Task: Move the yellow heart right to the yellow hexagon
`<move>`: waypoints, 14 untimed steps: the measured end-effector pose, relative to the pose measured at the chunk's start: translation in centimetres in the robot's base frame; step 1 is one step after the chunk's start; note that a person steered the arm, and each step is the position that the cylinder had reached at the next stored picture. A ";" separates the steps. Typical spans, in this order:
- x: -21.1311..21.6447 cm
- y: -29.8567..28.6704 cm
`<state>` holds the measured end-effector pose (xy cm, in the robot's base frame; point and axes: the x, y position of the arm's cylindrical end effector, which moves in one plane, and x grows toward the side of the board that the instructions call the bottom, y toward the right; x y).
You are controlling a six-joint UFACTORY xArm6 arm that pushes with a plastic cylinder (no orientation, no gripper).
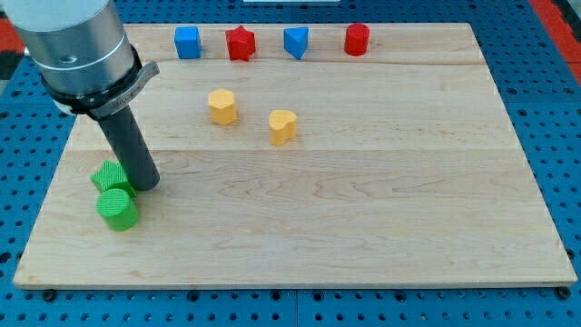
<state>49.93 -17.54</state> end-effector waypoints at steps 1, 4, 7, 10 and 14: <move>0.0 1.6; -3.1 12.8; -10.9 16.7; -16.8 20.3; -15.9 12.0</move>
<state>34.06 -5.58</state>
